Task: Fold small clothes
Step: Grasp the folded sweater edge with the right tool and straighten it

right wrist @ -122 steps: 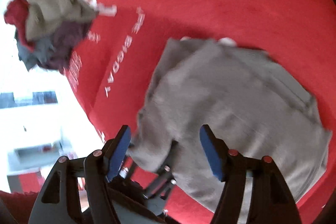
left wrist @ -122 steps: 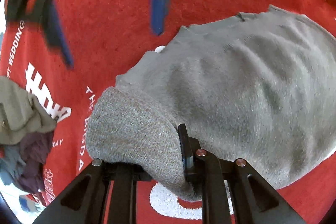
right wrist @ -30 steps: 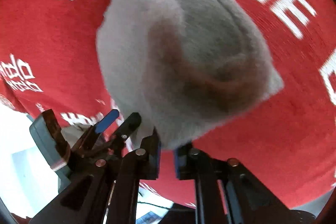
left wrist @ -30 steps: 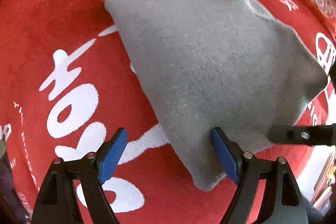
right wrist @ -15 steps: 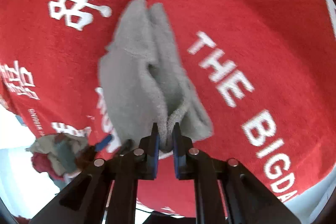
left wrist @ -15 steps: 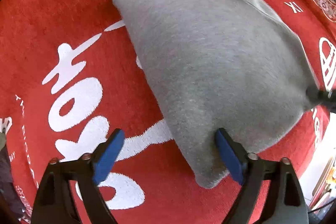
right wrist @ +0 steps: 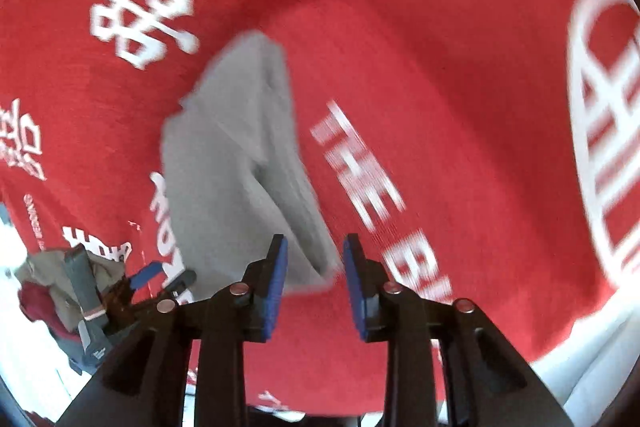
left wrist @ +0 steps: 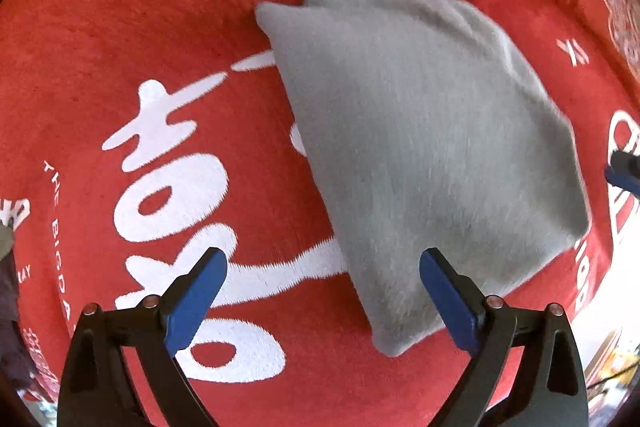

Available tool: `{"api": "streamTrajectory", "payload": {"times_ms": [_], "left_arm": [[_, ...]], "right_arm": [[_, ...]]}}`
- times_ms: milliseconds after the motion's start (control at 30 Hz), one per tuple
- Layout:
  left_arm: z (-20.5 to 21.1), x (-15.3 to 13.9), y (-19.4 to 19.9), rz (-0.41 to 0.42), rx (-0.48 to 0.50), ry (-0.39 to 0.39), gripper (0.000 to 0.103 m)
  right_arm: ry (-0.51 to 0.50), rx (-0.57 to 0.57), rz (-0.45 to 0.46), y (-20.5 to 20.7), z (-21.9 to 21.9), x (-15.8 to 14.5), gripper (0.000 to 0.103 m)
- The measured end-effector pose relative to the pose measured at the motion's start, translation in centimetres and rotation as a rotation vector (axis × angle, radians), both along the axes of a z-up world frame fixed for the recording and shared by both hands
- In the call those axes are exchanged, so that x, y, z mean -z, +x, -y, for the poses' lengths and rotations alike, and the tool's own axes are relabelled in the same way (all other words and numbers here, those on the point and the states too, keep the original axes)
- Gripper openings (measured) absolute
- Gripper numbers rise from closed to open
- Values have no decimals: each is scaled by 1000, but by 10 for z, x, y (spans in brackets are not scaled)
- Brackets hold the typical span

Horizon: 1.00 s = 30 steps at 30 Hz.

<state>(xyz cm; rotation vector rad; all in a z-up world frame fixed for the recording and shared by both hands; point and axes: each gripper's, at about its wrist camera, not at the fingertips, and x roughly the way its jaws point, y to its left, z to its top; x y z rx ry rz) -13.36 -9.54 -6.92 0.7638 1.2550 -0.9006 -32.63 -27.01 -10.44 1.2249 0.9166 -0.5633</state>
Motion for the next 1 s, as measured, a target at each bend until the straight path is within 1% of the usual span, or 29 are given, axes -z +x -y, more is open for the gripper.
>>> {"api": "streamTrajectory", "payload": {"times_ms": [33,133,200,267,300,367,433,467,533,567,633,667,767,800,833,867,933,1000], "left_arm": [[2,-1,3,-10,-15,-3,98],[13,-1,11,-49,-80,-11,98],[20,-1,11,-51,-105,-12,98],[22,-4,7,-49,-128,-14,98],[22,-4,7,-48,-140,-10,98],[23,-3,5,-44,-156,2,98],[23,2,5,-50,-170,14,98],[23,5,6,-58,-178,23,98],[24,11,8,-76,-192,40,98],[24,12,9,-81,-197,44,98],[24,15,10,-85,-208,52,99],[25,16,11,-84,-208,57,102],[27,20,11,-80,-205,72,102],[27,22,11,-82,-204,77,102],[27,24,11,-88,-205,84,102],[29,25,12,-92,-206,88,102],[30,29,13,-99,-211,91,102],[30,33,16,-103,-215,92,102]], "right_arm": [[-12,-18,14,6,12,0,47],[-1,-46,55,39,42,10,47],[45,-25,40,56,57,31,47],[73,0,47,65,68,40,46],[65,3,37,67,71,41,45],[57,-21,28,69,73,42,34],[70,-45,23,69,72,45,27],[80,-53,25,69,71,46,27],[134,-77,65,70,70,52,27],[139,-85,59,73,70,54,27],[123,-96,28,75,70,54,27],[113,-94,21,77,71,53,27],[81,-76,10,78,77,47,27],[67,-70,0,77,79,45,28],[54,-71,-7,77,80,43,31],[44,-77,-15,79,80,43,39],[38,-83,-35,78,80,44,50],[51,-79,-29,75,81,47,50]]}}
